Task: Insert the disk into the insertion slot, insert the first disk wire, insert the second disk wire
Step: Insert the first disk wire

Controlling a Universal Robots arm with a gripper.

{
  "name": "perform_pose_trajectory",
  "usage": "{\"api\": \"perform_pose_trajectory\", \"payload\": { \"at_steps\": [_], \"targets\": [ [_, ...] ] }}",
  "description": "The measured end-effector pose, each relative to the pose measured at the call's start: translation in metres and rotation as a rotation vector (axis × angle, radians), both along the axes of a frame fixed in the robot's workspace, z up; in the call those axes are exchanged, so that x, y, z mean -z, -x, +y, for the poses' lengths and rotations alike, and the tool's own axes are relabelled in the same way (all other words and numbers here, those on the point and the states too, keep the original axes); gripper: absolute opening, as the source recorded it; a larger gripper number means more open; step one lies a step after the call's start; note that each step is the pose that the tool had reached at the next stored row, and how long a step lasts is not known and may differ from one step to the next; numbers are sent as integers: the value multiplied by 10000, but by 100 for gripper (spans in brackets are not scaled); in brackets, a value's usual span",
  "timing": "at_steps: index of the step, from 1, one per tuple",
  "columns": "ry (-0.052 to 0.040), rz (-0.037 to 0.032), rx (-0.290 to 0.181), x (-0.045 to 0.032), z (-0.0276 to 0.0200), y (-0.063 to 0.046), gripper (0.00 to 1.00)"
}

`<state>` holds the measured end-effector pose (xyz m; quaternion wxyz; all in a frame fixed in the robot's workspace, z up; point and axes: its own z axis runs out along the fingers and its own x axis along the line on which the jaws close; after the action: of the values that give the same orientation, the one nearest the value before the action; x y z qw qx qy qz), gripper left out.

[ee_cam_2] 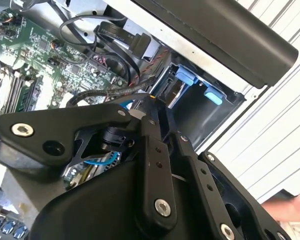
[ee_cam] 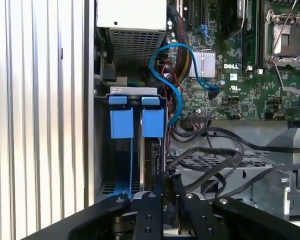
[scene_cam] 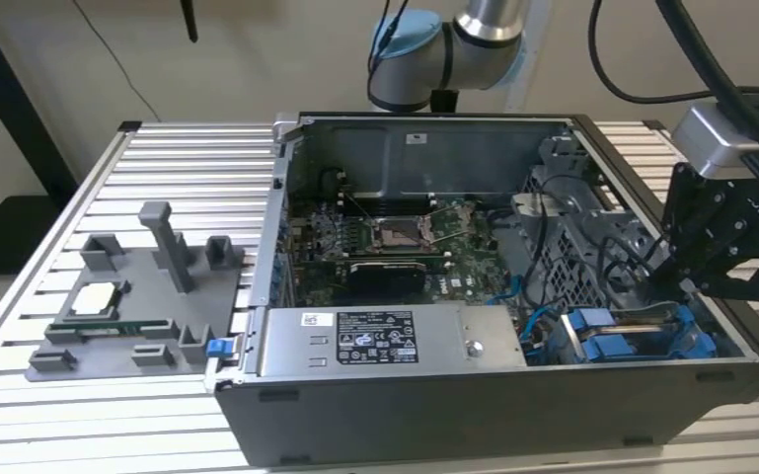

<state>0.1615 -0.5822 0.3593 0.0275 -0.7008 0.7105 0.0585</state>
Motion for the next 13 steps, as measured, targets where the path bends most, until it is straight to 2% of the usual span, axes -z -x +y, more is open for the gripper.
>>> {"api": "perform_pose_trajectory", "payload": {
  "at_steps": [8,13],
  "targets": [
    [0,-7,-242,70,-4,-26,0],
    [-1,-13,-314,84,-4,-29,0]
  ]
}}
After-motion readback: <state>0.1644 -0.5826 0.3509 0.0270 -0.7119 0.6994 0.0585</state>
